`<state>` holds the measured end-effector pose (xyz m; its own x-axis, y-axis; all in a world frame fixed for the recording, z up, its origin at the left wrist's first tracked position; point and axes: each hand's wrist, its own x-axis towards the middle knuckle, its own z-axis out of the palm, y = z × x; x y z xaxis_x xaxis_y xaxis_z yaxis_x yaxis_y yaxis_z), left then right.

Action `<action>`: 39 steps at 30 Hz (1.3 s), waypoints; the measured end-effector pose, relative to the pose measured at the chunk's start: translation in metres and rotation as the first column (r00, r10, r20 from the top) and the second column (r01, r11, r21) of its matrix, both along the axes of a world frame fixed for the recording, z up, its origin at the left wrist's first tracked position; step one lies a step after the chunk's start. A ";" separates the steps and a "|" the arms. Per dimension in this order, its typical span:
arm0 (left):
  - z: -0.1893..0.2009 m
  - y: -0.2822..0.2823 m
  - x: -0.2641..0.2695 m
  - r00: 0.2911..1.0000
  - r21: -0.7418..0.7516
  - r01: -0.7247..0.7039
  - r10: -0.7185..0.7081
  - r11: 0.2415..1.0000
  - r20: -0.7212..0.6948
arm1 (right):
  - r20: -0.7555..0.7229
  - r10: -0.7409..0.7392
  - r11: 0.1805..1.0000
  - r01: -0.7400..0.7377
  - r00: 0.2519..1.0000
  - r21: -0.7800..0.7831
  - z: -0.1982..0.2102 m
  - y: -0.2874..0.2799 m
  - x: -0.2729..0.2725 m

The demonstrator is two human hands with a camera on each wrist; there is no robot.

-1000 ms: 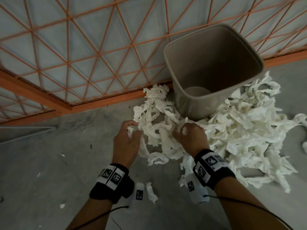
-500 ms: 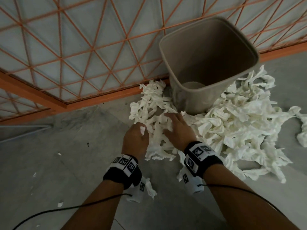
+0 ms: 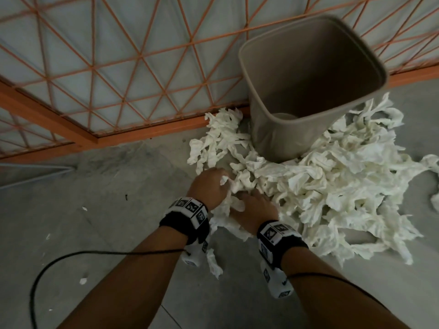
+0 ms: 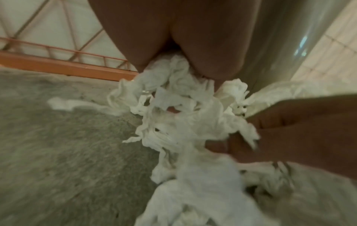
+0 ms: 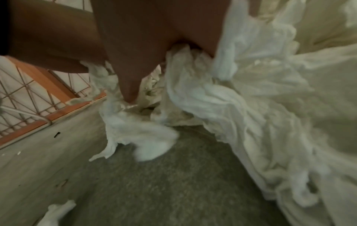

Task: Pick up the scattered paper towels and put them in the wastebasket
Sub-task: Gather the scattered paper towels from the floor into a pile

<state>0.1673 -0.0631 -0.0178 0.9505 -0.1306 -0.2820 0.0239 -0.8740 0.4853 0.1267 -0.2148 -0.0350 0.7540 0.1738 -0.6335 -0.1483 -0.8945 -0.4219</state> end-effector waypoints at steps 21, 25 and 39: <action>-0.011 -0.003 -0.036 0.990 -0.027 -0.008 0.004 1.000 -0.142 | 0.043 -0.600 0.735 0.530 0.799 0.424 0.031 -0.038 0.009; -0.025 -0.012 -0.041 0.992 0.015 0.027 -0.025 1.000 -0.121 | -0.015 -0.612 0.724 0.567 0.791 0.392 0.032 -0.043 0.010; -0.030 -0.040 -0.005 0.966 0.011 0.251 -0.249 0.968 -0.075 | -0.011 -0.598 0.709 0.535 0.802 0.459 0.024 -0.060 -0.003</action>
